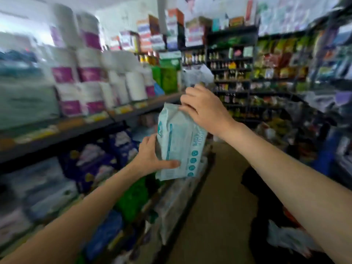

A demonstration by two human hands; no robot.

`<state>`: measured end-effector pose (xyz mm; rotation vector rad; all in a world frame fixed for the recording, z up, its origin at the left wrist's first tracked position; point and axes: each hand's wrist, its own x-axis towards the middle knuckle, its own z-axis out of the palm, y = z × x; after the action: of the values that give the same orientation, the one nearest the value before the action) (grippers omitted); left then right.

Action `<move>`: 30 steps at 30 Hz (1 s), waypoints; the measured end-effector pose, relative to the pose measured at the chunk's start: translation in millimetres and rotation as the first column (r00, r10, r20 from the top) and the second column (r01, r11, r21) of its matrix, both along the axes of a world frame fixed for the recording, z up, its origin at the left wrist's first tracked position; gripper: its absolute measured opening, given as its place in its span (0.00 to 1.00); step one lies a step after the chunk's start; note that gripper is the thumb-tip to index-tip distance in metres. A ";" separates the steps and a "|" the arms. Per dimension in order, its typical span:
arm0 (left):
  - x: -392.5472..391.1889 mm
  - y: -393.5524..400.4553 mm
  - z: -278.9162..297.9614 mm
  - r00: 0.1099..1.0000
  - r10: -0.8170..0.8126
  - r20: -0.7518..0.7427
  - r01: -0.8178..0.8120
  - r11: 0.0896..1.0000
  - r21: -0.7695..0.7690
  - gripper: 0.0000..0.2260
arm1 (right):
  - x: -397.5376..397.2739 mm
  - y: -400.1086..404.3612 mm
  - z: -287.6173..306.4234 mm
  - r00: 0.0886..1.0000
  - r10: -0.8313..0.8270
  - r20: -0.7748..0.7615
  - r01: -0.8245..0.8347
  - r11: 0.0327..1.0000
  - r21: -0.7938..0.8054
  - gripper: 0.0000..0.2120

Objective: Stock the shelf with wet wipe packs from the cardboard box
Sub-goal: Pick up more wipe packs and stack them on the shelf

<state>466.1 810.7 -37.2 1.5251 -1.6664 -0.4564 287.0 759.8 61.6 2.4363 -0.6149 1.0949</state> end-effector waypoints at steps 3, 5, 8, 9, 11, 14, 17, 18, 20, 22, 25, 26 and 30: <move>70.6 29.0 65.8 0.995 0.096 0.021 -0.089 0.970 -0.227 0.42 | 71.0 9.5 44.1 0.941 0.140 0.308 -0.105 0.986 -0.128 0.09; 107.4 55.3 106.8 0.958 0.253 0.137 -0.175 0.889 -0.422 0.42 | 108.5 17.2 68.4 0.850 0.257 0.460 -0.202 0.965 -0.166 0.09; 161.7 90.8 149.2 0.722 0.620 0.307 -0.257 0.653 -0.713 0.38 | 158.8 25.8 85.4 0.739 0.340 0.581 -0.413 0.911 -0.007 0.12; 179.7 102.4 160.1 0.591 0.727 0.350 -0.206 0.555 -0.806 0.36 | 174.5 24.7 87.4 0.722 0.323 0.612 -0.504 0.852 0.145 0.18; 214.0 125.7 177.6 0.289 0.854 0.432 -0.038 0.461 -0.886 0.34 | 202.9 24.6 88.7 0.637 0.268 0.723 -0.704 0.583 0.405 0.22; 263.5 155.7 192.2 -0.037 0.884 0.466 0.176 0.465 -0.868 0.33 | 246.9 37.3 102.3 0.577 0.357 0.734 -0.816 0.239 0.526 0.25; 291.1 171.8 195.7 -0.215 0.840 0.498 0.237 0.539 -0.808 0.36 | 297.8 57.0 114.8 0.765 0.577 0.285 -0.630 0.583 0.512 0.48; 296.8 173.3 196.5 -0.264 0.823 0.503 0.243 0.561 -0.791 0.36 | 314.7 62.5 116.9 0.785 0.590 0.188 -0.603 0.659 0.449 0.53; 306.5 172.4 198.4 -0.335 0.806 0.489 0.261 0.578 -0.773 0.36 | 346.7 66.5 119.2 0.749 0.647 0.141 -0.635 0.641 0.431 0.56; 317.2 169.0 201.5 -0.391 0.789 0.474 0.275 0.591 -0.758 0.32 | 373.3 63.4 118.3 0.746 0.657 0.109 -0.635 0.651 0.416 0.57; 331.8 160.0 210.3 -0.443 0.746 0.497 0.209 0.625 -0.752 0.35 | 398.9 54.7 118.7 0.735 0.653 0.184 -0.670 0.656 0.346 0.55; 336.7 157.0 213.5 -0.446 0.731 0.515 0.151 0.629 -0.762 0.39 | 405.2 51.6 119.6 0.716 0.660 0.229 -0.696 0.650 0.303 0.55; 353.8 158.6 232.4 -0.320 0.858 0.402 -0.150 0.373 -0.915 0.45 | 423.8 40.5 130.8 0.785 0.560 0.265 -0.592 0.804 0.053 0.55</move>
<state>819.9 969.3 195.2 1.9713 -1.1012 2.0847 710.8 800.3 192.4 2.7136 0.0296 1.6468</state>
